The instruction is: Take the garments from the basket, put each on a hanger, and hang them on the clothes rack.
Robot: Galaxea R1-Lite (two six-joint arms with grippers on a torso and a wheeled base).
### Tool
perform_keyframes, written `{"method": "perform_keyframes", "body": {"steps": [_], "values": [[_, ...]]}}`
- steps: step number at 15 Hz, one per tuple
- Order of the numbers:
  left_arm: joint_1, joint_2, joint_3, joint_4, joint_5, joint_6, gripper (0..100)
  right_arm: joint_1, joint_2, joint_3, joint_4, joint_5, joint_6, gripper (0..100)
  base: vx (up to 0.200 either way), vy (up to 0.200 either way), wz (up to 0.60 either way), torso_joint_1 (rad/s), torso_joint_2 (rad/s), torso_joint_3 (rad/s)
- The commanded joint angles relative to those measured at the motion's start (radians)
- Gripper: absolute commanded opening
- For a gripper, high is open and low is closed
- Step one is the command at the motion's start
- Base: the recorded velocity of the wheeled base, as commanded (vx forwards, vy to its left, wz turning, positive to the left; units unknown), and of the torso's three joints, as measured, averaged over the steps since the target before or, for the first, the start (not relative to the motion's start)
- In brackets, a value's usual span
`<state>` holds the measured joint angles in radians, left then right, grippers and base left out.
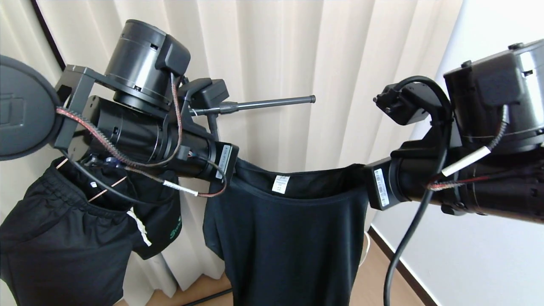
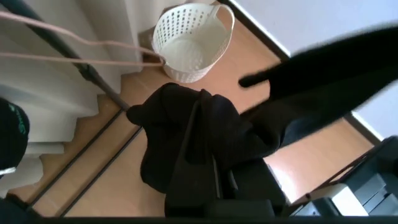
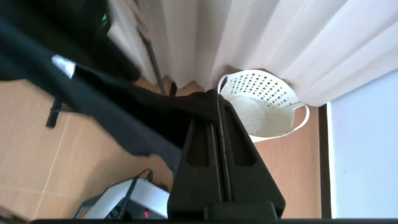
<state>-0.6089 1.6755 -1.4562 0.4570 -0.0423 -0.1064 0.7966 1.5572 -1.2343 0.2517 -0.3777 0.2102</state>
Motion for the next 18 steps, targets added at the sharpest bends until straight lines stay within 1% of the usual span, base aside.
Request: {"method": "perform_keyframes", "body": {"steps": [1,2,5,6,8,9,10,11,12,13,14,17,18], "values": [[-0.018,-0.059,0.091,0.0,-0.001,0.01,0,-0.019,0.098,-0.094,-0.003,0.0,0.0,0,0.0,0.0,0.0,0.0,0.0,0.0],[-0.035,-0.066,0.119,-0.001,-0.001,0.01,0,-0.019,0.118,-0.125,-0.003,0.0,-0.002,0,0.0,0.0,0.0,0.0,0.0,0.0],[-0.124,-0.076,0.237,-0.008,-0.002,0.001,0,-0.019,0.208,-0.261,-0.005,0.002,0.0,0,0.0,0.0,0.0,0.0,0.0,0.0],[-0.158,-0.076,0.26,-0.015,-0.004,-0.016,0,-0.019,0.228,-0.289,-0.006,0.002,0.003,0,0.0,0.0,0.0,0.0,0.0,0.0],[-0.238,-0.073,0.272,-0.051,-0.007,-0.09,0,-0.017,0.267,-0.32,-0.031,0.005,0.005,0,0.0,0.0,0.0,0.0,0.0,0.0],[-0.258,-0.073,0.272,-0.061,-0.008,-0.111,0,-0.017,0.279,-0.321,-0.052,0.005,0.005,0,0.0,0.0,0.0,0.0,0.0,0.0],[-0.295,-0.073,0.272,-0.08,-0.01,-0.151,0,-0.014,0.294,-0.32,-0.095,0.005,0.006,0,0.0,0.0,0.0,0.0,0.0,0.0],[-0.318,-0.073,0.272,-0.097,-0.01,-0.188,0,-0.013,0.302,-0.32,-0.111,0.005,0.008,0,0.0,0.0,0.0,0.0,0.0,0.0],[-0.325,-0.073,0.272,-0.109,-0.01,-0.202,0,-0.013,0.302,-0.318,-0.114,0.005,0.008,0,0.0,0.0,0.0,0.0,0.0,0.0],[-0.33,-0.073,0.272,-0.143,-0.01,-0.239,0,0.004,0.302,-0.321,-0.115,0.005,0.031,0,0.0,0.0,0.0,0.0,0.0,0.0],[-0.33,-0.074,0.272,-0.158,-0.01,-0.248,0,0.01,0.297,-0.323,-0.115,0.005,0.047,0,0.0,0.0,0.0,0.0,0.0,0.0],[-0.338,-0.085,0.273,-0.161,-0.011,-0.3,0,0.012,0.291,-0.324,-0.115,0.006,0.051,0,0.0,0.0,0.0,0.0,0.0,0.0],[-0.341,-0.086,0.273,-0.162,-0.014,-0.302,0,0.012,0.293,-0.324,-0.117,0.011,0.051,0,0.0,0.0,0.0,0.0,0.0,0.0]]}}
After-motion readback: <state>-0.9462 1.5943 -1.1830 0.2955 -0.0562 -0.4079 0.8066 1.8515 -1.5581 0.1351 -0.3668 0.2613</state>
